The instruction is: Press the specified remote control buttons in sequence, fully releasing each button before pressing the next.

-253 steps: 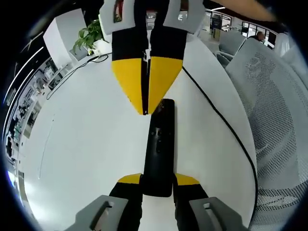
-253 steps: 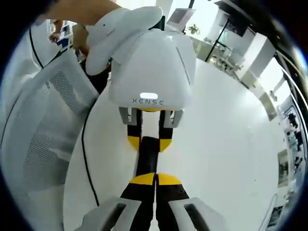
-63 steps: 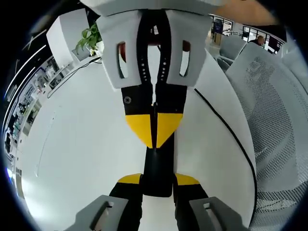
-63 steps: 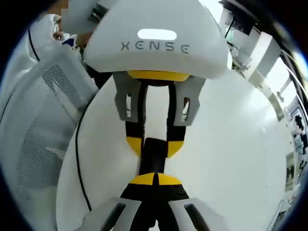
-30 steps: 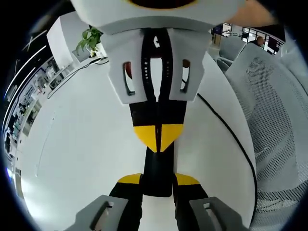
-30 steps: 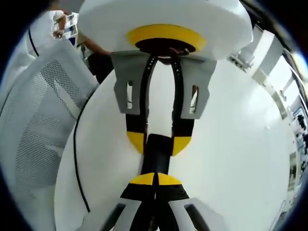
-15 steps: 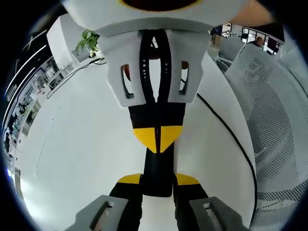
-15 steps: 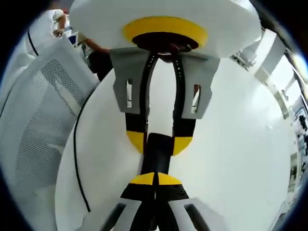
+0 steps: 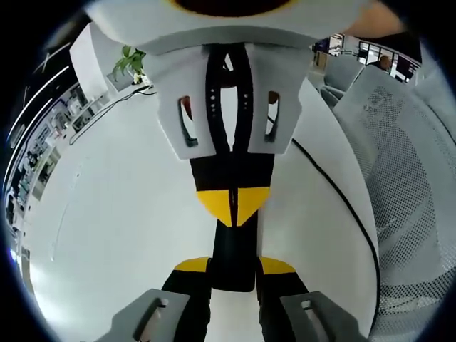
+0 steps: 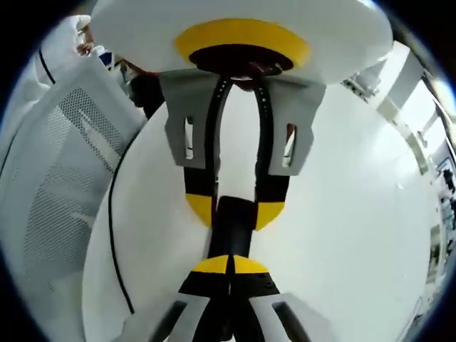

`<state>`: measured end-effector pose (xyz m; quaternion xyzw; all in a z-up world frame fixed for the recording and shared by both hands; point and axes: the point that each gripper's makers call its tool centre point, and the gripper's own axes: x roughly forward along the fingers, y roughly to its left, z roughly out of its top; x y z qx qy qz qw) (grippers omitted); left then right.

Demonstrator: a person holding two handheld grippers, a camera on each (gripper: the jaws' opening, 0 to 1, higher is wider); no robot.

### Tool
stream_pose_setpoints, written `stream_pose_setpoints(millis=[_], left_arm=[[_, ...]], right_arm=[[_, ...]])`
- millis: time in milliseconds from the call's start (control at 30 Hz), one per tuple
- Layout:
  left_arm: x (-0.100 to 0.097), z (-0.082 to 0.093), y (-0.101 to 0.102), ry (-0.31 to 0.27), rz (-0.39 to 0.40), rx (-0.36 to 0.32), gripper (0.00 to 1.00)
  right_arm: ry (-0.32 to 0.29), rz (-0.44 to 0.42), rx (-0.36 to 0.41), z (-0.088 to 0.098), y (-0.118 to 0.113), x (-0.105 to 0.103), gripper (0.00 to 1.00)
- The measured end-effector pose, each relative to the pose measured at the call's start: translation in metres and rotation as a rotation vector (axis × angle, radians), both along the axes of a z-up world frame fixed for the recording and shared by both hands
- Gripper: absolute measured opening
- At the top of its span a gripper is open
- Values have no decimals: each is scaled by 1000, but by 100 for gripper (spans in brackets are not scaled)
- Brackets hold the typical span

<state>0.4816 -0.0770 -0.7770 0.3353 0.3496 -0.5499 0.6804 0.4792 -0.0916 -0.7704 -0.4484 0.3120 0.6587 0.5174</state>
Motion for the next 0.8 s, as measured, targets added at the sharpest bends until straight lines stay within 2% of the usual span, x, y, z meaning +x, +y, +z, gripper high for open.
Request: stream_pose_setpoints(millis=[400,800], left_arm=[[1,0,0,-4,3,4,23],[0,0,0,-7,8,4,23]], right_arm=[[-15,-6,-8,0,0,0,0],[-16,-12,29,6,1,-2,0]])
